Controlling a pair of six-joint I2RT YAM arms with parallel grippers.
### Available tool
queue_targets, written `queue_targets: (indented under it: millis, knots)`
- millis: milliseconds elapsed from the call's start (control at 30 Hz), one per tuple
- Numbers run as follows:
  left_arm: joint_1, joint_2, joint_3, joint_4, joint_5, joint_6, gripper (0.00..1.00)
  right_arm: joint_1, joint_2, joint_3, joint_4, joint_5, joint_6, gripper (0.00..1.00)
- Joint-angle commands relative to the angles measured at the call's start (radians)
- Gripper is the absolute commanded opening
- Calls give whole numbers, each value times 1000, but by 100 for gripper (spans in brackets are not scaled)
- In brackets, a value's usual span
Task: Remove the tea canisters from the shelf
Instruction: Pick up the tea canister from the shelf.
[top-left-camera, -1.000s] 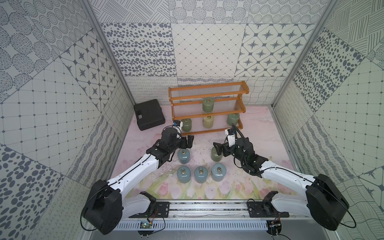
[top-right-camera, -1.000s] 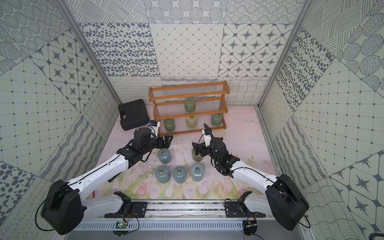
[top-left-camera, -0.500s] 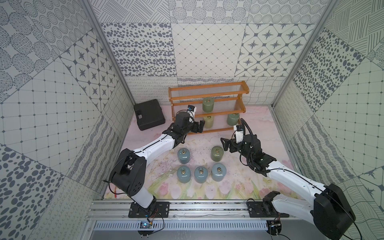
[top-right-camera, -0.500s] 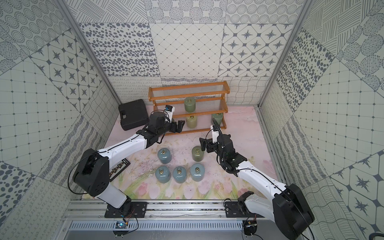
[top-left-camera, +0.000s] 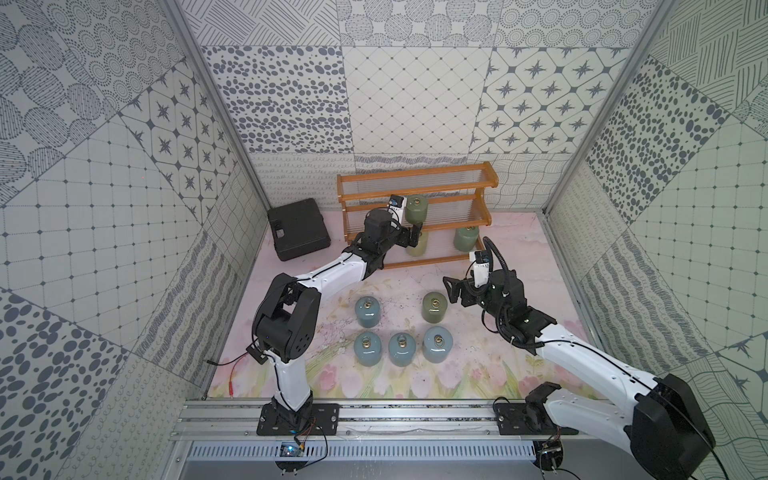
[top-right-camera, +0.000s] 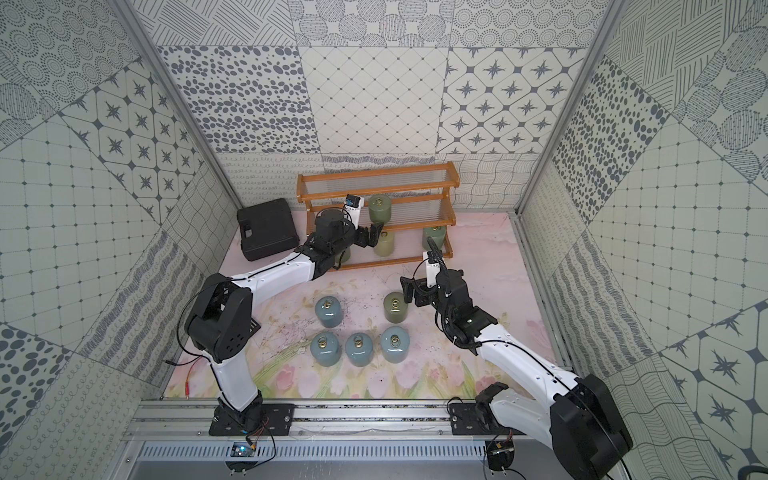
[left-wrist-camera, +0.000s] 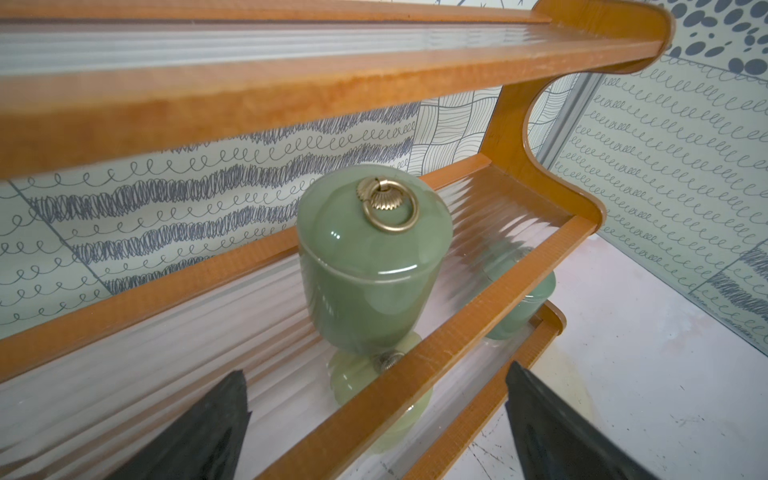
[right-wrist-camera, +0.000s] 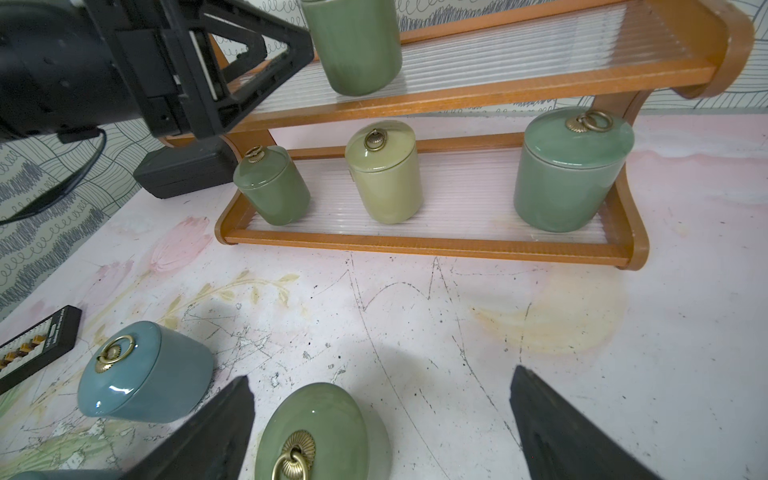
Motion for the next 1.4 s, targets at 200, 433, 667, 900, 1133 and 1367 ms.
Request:
queue_targets:
  millis: [200,433,667,900,1133,1367]
  knots:
    - [-1,72,103,90,21,62,100,-6,-19,-12,14,-4,8,100]
    - [-1,114,156,84,26,71,100,-7,-20,-13,11,-6,10,100]
    - [0,172,234,55,33,77,100,-7,-19,-16,5,-13,10,100]
    - [0,210,270,38,-1,95,100,-8,-14,-17,8,-13,12,100]
    - [5,237,284,44,-21,111,100,-10,-5,-13,13,-17,16,100]
    - [12,283,338,41,-7,101,100,-12,2,-6,9,-14,21,100]
